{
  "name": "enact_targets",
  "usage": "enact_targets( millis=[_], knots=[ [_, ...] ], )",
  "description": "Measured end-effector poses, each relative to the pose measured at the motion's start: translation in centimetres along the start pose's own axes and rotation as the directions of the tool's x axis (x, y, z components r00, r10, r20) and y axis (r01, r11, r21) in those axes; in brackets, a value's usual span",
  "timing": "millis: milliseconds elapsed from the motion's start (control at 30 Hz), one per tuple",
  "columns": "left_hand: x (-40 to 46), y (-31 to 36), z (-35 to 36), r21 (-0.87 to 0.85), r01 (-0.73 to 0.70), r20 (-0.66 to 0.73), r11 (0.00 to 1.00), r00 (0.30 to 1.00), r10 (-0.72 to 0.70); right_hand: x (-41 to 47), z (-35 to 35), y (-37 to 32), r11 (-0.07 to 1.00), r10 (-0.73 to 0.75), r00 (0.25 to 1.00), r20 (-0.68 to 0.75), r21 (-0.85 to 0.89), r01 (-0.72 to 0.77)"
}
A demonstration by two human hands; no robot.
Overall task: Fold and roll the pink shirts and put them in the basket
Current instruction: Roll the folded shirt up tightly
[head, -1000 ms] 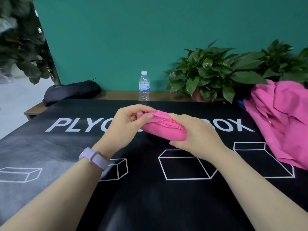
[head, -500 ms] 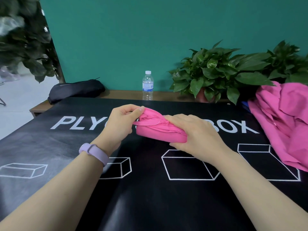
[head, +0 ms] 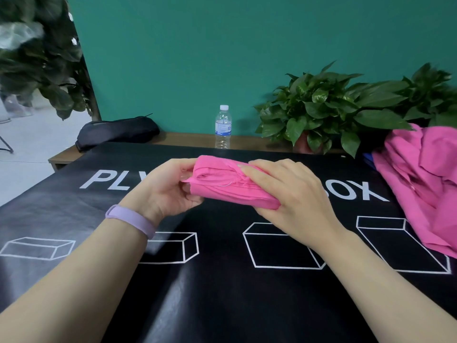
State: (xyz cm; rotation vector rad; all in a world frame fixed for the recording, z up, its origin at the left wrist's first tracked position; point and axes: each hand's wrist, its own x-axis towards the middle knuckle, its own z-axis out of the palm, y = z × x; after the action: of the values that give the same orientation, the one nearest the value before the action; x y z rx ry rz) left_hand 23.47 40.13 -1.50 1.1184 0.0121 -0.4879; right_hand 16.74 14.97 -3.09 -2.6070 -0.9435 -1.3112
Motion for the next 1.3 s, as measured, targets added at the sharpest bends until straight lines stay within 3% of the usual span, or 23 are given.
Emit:
enact_targets(
  millis=[167,267,433,600,700,1000,1167,1300],
  knots=[
    [-0.2,-0.1,0.3,-0.116,0.055,0.146,0.992,0.989,-0.037,0.0,0.2,-0.6,0.991,0.103,0.988,-0.115,0.100,-0.092],
    [-0.1,-0.3,0.5,-0.134,0.100,0.227,0.986,0.972,-0.068,-0.1,0.4,-1.1,0.957,0.229,0.969,-0.092,0.204,-0.207],
    [0.1,-1.2,1.1,-0.202,0.119,0.203,0.972,0.976,-0.078,0.0,1.1,-1.6,0.844,0.449,0.892,0.054,0.302,-0.443],
    [0.1,-1.3,1.4,-0.283,0.204,0.130,0.937,0.976,-0.173,0.3,1.8,-2.3,0.749,0.537,0.837,0.108,0.395,-0.532],
    [-0.2,-1.8,2.4,-0.243,0.204,0.156,0.948,0.973,-0.169,0.8,2.0,-2.0,0.644,0.629,0.766,0.133,0.464,-0.609],
    [-0.5,-2.3,3.8,-0.384,0.146,0.165,0.912,0.982,-0.089,1.0,1.9,-2.1,0.228,0.772,0.564,0.293,0.701,-0.676],
    [-0.3,-2.4,4.0,-0.476,0.118,0.107,0.872,0.991,-0.076,1.1,2.0,-2.3,0.098,0.779,0.506,0.370,0.725,-0.682],
    [-0.1,-2.7,4.0,-0.439,0.068,0.087,0.896,0.996,-0.032,1.1,2.2,-2.5,0.070,0.777,0.493,0.392,0.724,-0.687]
  ],
)
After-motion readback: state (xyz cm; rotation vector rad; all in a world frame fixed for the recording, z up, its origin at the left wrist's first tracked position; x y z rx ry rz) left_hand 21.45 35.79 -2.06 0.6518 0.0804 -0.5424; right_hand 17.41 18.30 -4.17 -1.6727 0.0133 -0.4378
